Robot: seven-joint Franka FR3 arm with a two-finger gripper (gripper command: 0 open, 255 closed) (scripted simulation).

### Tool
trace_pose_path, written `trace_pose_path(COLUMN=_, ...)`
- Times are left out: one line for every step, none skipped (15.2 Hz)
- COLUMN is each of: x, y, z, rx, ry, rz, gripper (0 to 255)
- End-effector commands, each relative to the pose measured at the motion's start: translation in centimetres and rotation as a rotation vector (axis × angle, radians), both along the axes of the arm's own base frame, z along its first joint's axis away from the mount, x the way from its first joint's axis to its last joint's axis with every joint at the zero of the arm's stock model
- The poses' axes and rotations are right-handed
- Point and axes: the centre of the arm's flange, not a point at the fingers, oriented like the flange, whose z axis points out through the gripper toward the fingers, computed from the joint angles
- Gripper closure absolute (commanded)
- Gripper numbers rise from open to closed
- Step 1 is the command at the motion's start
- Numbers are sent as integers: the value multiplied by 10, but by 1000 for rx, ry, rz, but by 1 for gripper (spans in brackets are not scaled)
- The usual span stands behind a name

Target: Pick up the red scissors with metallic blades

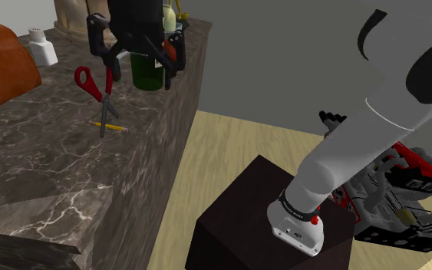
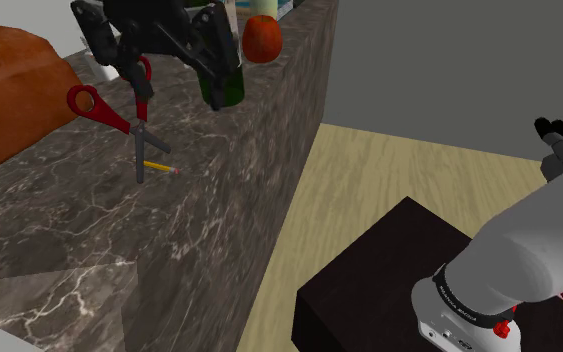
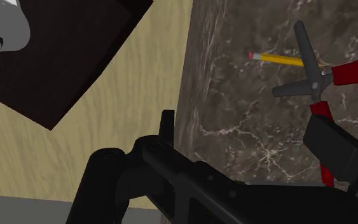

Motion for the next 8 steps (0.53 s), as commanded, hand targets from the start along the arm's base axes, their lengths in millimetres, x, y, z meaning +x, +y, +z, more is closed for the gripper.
trace_pose_path(x=16, y=22, z=8, rx=-1, ry=-9, rz=-75, gripper=0)
trace_pose_path(x=24, y=32, z=11, rx=-4, ry=-12, rz=-105, gripper=0)
trace_pose_path(x=32, y=43, z=15, rx=-7, ry=-15, rz=-135, gripper=0)
trace_pose_path(x=41, y=52, z=19, rx=-10, ry=-17, rz=-166, gripper=0)
trace_pose_path(x=46, y=57, z=20, rx=-12, ry=-19, rz=-181, gripper=0)
trace_pose_path(x=46, y=57, z=15, rx=-12, ry=-19, rz=-181, gripper=0)
trace_pose_path(x=46, y=57, z=10, rx=-12, ry=-19, rz=-181, gripper=0)
trace_pose_path(x=46, y=57, z=5, rx=-12, ry=-19, rz=-181, gripper=0)
